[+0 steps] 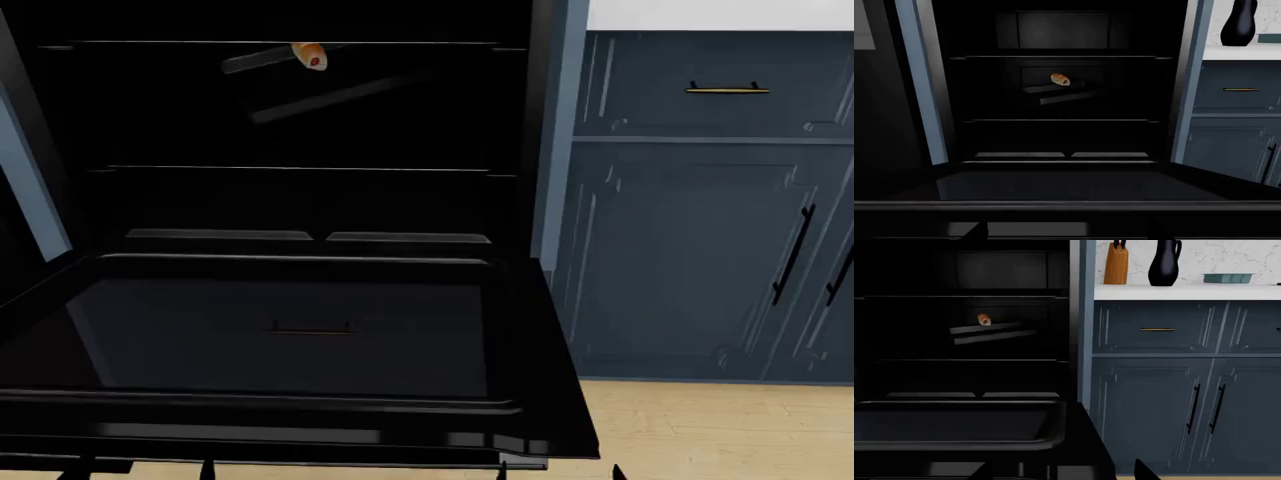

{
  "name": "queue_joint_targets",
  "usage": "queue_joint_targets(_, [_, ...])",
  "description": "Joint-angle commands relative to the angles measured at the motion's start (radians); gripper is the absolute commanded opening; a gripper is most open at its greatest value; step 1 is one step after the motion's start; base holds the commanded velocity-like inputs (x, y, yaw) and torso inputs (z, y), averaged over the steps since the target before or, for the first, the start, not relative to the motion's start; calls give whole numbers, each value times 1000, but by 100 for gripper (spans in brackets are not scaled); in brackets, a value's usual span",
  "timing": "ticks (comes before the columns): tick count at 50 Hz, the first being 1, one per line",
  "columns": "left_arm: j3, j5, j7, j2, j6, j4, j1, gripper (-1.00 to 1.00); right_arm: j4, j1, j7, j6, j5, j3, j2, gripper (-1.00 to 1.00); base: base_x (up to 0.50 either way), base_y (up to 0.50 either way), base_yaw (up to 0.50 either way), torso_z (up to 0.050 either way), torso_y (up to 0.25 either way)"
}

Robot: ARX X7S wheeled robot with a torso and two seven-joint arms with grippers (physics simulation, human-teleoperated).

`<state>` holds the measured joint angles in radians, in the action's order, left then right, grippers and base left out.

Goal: Close the oven door

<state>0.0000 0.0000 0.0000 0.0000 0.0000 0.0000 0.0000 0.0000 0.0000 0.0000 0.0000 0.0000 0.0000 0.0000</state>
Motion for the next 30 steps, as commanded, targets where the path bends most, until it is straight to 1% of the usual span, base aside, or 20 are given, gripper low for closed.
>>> queue_joint_targets(1, [11, 0, -11, -10, 0, 0, 0, 100, 0, 0, 13, 0, 0, -13, 9, 100, 0, 0, 0, 0, 0])
queue_joint_targets(9, [55, -17, -45, -36, -15, -5, -5, 100, 10, 4, 33, -7, 56, -36, 36, 100, 0, 0, 0, 0, 0])
queue_joint_targets(21, [78, -41, -74, -58, -4, -10, -5, 100, 1, 3, 72, 5, 69, -65, 58, 100, 0, 0, 0, 0, 0])
queue_joint_targets(27, [86, -47, -90, -67, -20, 0, -6, 100, -2, 0, 84, -7, 71, -78, 67, 100, 0, 0, 0, 0, 0])
queue_joint_targets(30, [90, -55, -91, -71, -2, 4, 0, 100, 14, 4, 84, -18, 82, -79, 71, 100, 0, 0, 0, 0, 0])
